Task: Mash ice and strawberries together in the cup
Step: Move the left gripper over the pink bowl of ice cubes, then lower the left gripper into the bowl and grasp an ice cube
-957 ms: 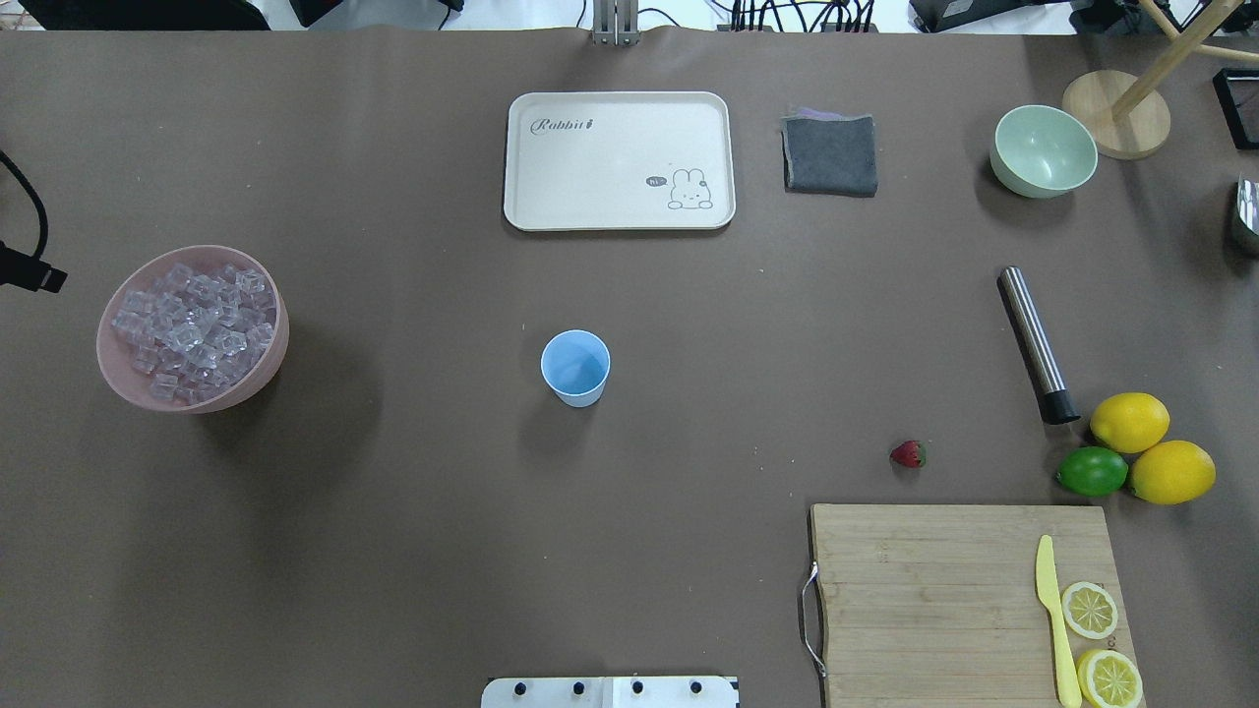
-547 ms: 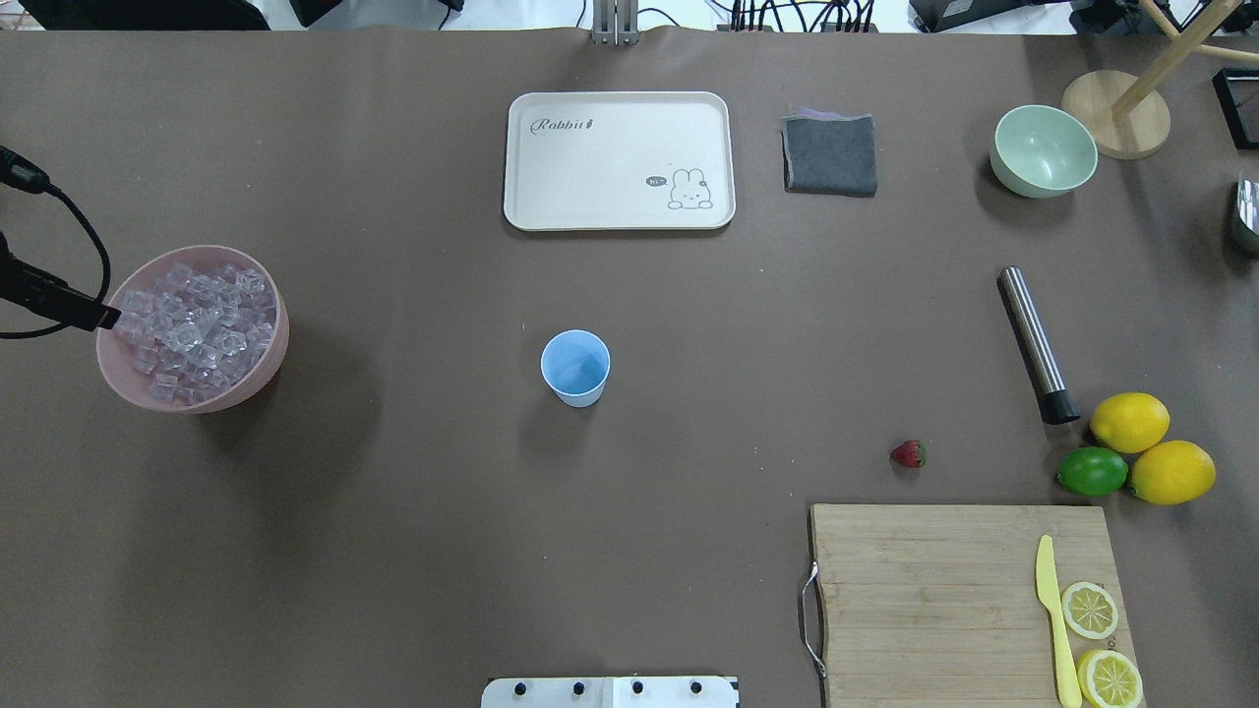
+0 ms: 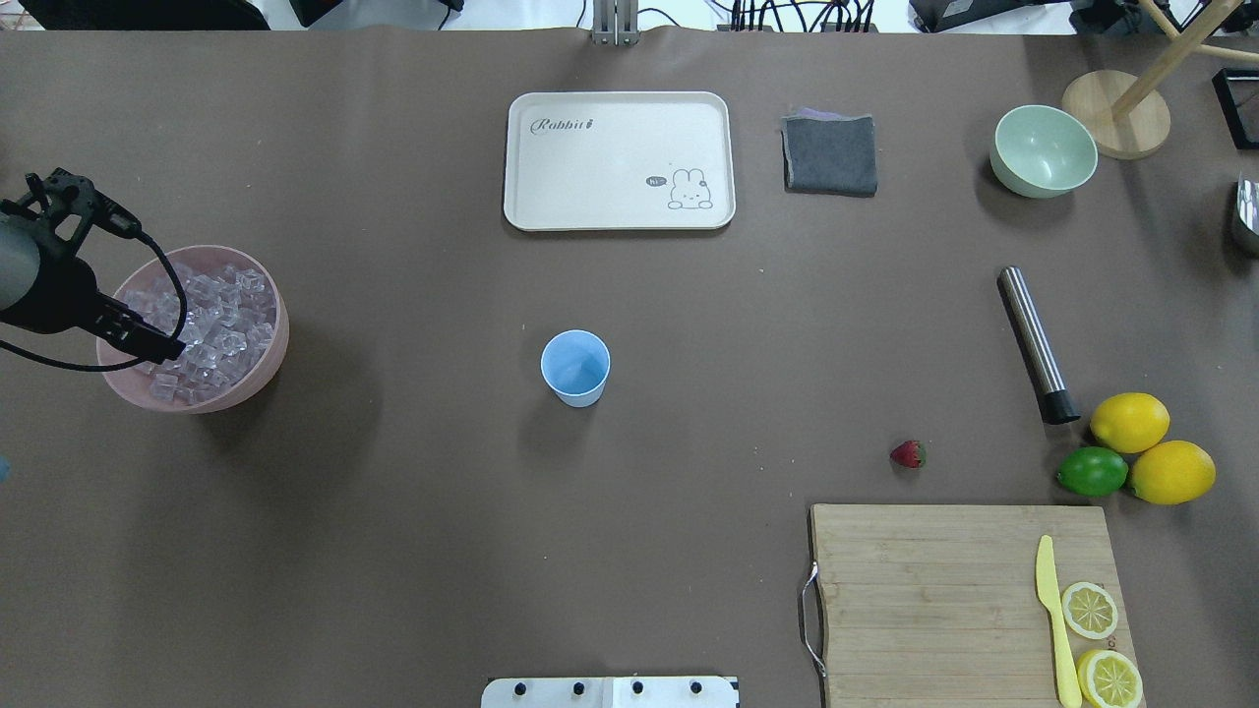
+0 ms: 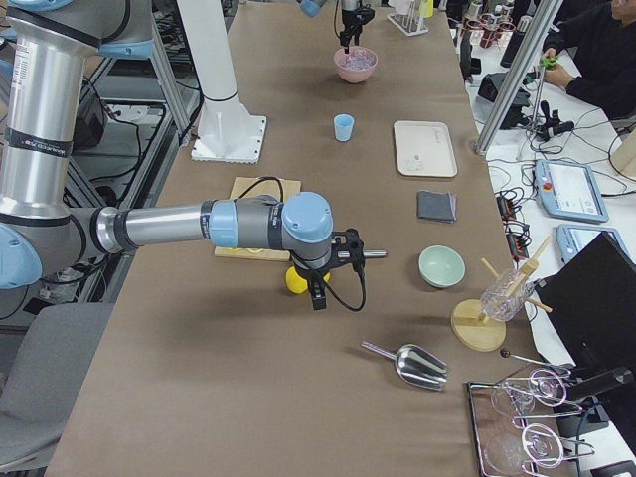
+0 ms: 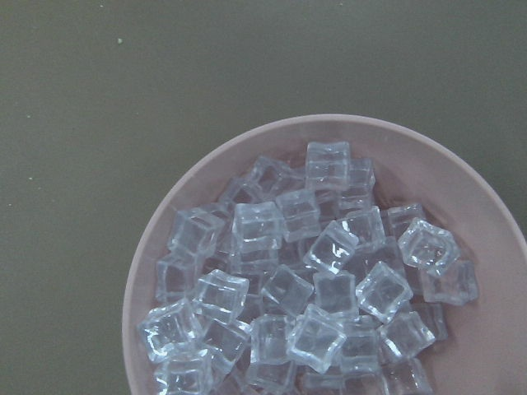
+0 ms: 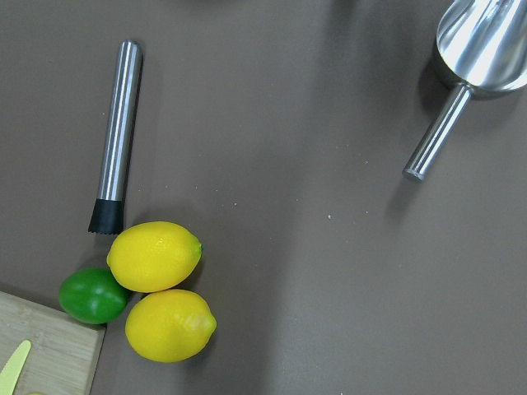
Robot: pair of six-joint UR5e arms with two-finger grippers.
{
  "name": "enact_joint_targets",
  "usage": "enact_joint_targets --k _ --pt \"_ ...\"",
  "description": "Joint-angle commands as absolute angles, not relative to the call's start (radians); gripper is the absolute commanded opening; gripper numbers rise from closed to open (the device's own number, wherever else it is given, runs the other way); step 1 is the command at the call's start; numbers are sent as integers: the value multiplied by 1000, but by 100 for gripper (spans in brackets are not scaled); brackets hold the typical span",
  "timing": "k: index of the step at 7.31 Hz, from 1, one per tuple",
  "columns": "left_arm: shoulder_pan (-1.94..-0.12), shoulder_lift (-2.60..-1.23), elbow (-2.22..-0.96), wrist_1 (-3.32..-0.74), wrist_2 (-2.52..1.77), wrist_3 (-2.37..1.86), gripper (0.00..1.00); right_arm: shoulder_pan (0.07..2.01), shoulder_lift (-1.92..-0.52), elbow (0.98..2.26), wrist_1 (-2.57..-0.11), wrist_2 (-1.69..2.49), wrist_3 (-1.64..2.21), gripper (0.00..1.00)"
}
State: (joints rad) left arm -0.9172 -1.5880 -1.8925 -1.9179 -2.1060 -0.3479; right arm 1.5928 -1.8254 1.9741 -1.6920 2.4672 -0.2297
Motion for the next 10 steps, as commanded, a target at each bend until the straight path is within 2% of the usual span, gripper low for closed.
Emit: enact_joint_targets --k 1,8,10 --pt "-894 -1609 -1872 -1919 -2091 -357 84 1592 -1825 1973 -1692 2467 -230 100" --pt "-871 -1647 -1821 -1921 -2072 -356 82 1594 -1847 1976 -1668 2467 -230 100" --pt "-873 -1644 -1810 -1922 -2071 -345 77 1594 -1856 1983 -1663 2467 -230 100"
